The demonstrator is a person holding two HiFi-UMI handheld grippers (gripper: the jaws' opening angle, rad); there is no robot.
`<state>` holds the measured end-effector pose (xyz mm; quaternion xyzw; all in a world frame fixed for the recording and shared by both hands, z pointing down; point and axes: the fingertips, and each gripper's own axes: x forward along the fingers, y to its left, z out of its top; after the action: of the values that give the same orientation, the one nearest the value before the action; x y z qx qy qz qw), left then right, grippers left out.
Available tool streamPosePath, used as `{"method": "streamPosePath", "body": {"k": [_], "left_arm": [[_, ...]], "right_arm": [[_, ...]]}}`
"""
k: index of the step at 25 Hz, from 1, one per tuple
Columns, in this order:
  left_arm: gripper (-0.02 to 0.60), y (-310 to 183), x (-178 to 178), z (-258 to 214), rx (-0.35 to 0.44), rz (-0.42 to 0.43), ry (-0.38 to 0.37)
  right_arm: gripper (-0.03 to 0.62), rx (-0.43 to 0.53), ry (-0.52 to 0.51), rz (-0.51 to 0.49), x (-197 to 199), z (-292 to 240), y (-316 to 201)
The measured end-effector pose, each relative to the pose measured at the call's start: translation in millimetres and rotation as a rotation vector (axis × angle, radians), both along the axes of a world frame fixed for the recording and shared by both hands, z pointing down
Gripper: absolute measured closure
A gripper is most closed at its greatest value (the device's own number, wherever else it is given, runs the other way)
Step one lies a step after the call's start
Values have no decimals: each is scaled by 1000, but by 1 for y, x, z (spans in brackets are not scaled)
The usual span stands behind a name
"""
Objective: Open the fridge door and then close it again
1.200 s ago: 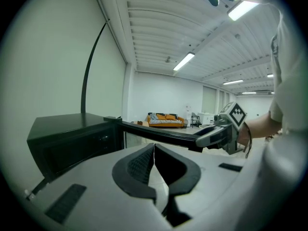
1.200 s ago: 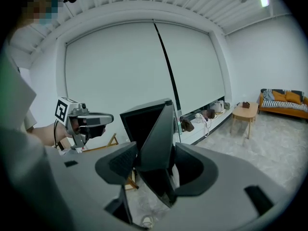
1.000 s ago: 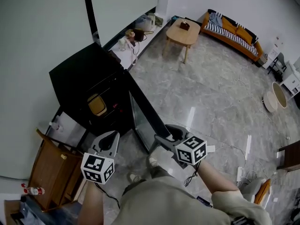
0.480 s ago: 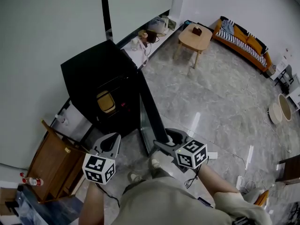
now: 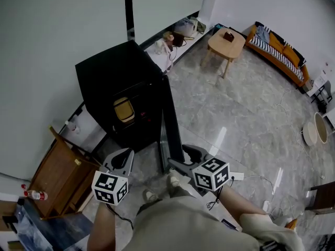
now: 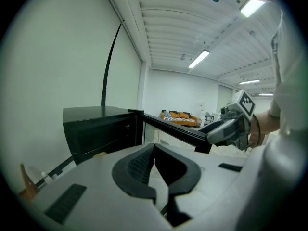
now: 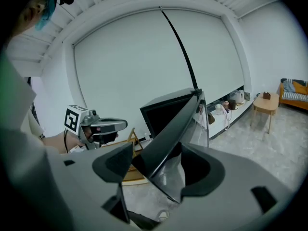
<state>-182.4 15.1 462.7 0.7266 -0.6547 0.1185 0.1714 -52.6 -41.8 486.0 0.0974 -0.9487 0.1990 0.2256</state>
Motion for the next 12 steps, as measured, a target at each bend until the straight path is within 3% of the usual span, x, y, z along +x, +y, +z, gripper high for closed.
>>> {"method": "streamPosePath", "body": {"k": [12], "left_arm": [[574, 12, -24, 1, -7, -45, 1]], "right_arm": [[307, -16, -37, -61, -46, -8, 16]]}}
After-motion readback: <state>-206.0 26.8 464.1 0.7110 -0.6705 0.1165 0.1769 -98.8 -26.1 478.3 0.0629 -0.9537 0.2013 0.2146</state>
